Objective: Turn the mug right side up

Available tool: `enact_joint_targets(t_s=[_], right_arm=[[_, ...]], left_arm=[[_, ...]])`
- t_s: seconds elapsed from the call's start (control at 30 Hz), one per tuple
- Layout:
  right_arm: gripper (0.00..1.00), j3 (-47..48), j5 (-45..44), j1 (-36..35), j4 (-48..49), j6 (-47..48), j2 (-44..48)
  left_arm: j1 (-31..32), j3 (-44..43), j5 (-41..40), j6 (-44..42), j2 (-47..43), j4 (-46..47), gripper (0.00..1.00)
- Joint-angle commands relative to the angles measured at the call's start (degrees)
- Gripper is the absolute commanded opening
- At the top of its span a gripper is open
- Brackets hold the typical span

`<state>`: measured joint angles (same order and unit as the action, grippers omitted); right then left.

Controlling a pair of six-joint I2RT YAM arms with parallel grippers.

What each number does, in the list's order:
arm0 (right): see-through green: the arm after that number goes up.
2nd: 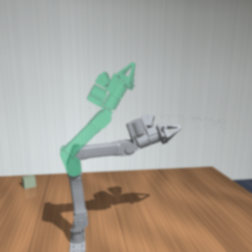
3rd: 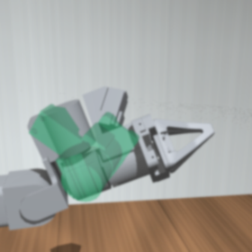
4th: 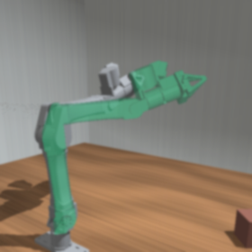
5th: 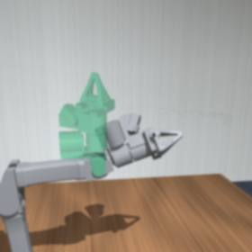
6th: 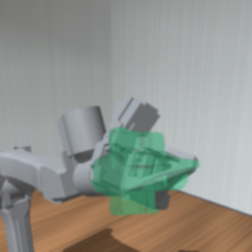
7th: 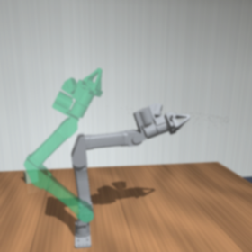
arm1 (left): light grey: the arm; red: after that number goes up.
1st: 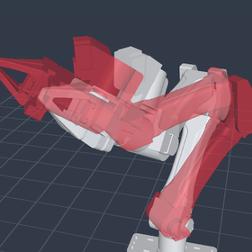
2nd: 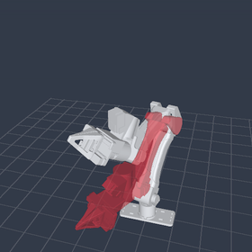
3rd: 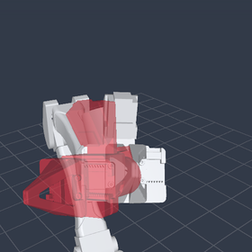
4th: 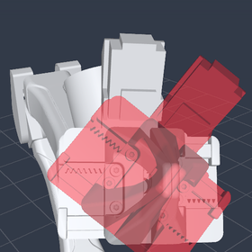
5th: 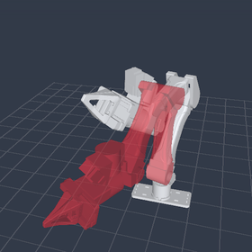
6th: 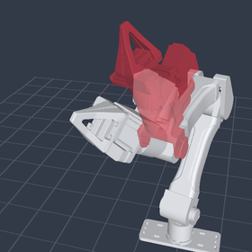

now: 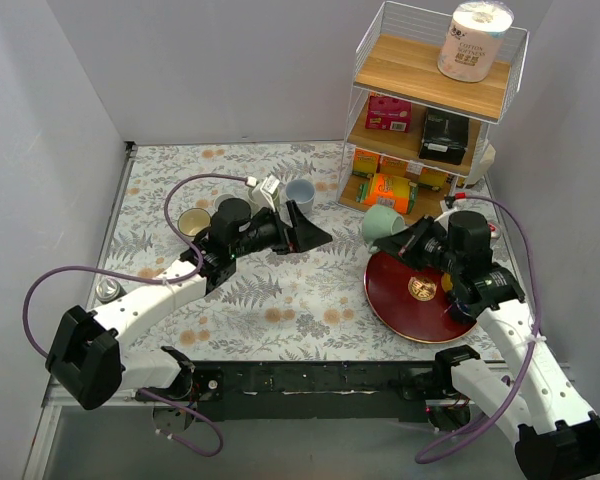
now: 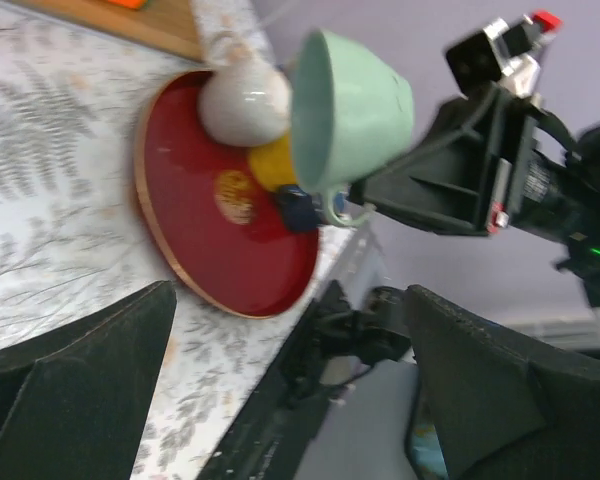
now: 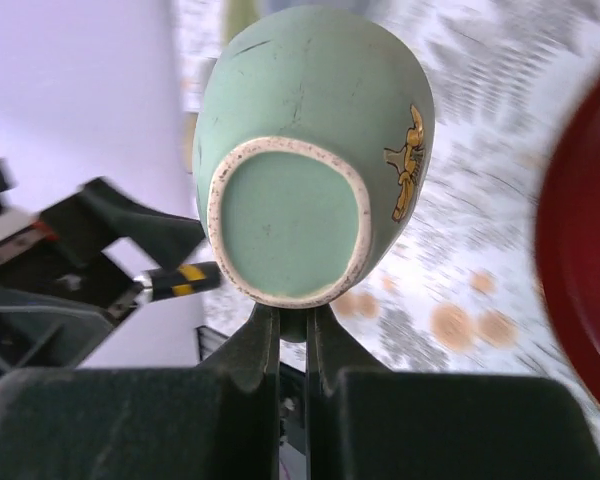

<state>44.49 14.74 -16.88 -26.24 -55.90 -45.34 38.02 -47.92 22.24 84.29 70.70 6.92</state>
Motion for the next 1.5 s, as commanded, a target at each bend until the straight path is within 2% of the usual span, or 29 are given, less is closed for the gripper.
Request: enact_joint_targets(t_s=[0.0, 0.2, 0.3, 0.5, 0.57, 0.63, 0.7, 0.73, 0.83, 0.87, 0.93, 0.97, 1.0, 1.17, 1.2, 1.3, 1.47], right_arm=[[0.01, 2.0, 9.9, -0.1, 26.4, -3.3, 0.3], [0.01, 1.8, 14.3, -0.8, 43.3, -6.7, -2.1], [0.01, 1.7, 15.1, -1.2, 47.1, -7.9, -2.8], [0.01, 0.7, 15.6, -1.8, 50.8, -8.9, -2.5], [0.01, 0.3, 16.0, -2.1, 51.2, -8.9, -2.4], [0.01, -0.5, 16.7, -2.4, 52.5, -9.0, -2.4], [0.01, -0.9, 16.7, -2.5, 52.5, -8.7, -2.1], [0.01, -1.3, 16.7, -2.6, 52.5, -8.4, -2.0], [0.01, -2.4, 16.9, -2.8, 53.0, -8.3, -1.6], [0.01, -2.6, 17.1, -2.9, 53.0, -8.3, -1.4], [0.01, -3.0, 17.2, -3.0, 53.1, -8.2, -1.3], [0.01, -3.3, 17.2, -3.0, 53.1, -8.1, -1.2], [0.01, -3.4, 17.2, -2.9, 53.0, -8.0, -1.2], [0.01, -4.1, 17.2, -3.1, 52.6, -8.0, -1.0], [0.01, -4.1, 17.2, -3.1, 52.5, -7.9, -1.0], [0.01, -4.1, 17.2, -3.1, 51.9, -7.9, -1.0], [0.01, -3.4, 17.2, -3.1, 49.4, -7.3, -1.2]], left_arm=[[0.2, -2.6, 13.3, 8.2, 1.6, 13.9, 0.98], [0.2, -2.7, 19.5, 20.5, 8.1, 36.1, 0.98], [0.3, -3.8, 19.8, 24.5, 10.3, 42.8, 0.95], [0.6, -6.6, 19.2, 28.7, 13.9, 48.9, 0.87], [0.7, -7.4, 18.8, 29.3, 15.0, 49.3, 0.84], [1.4, -8.4, 18.8, 29.1, 16.1, 50.7, 0.75], [1.6, -8.6, 18.5, 28.9, 17.1, 51.2, 0.71], [1.8, -8.6, 18.5, 29.0, 17.5, 51.4, 0.65], [2.1, -8.9, 18.4, 30.2, 18.9, 52.9, 0.60], [2.2, -9.0, 18.3, 30.5, 19.2, 53.3, 0.53], [2.4, -9.4, 18.2, 30.6, 19.9, 53.4, 0.46], [2.5, -9.4, 18.1, 30.5, 20.1, 53.3, 0.38], [2.5, -9.4, 17.8, 30.4, 20.1, 53.2, 0.33], [2.8, -8.4, 16.8, 29.2, 19.5, 51.8, 0.20], [2.8, -8.2, 16.5, 29.0, 19.2, 51.5, 0.13], [2.8, -8.0, 16.4, 27.9, 18.7, 50.1, 0.00], [2.9, -8.5, 15.3, 24.5, 17.6, 45.4, 0.00]])
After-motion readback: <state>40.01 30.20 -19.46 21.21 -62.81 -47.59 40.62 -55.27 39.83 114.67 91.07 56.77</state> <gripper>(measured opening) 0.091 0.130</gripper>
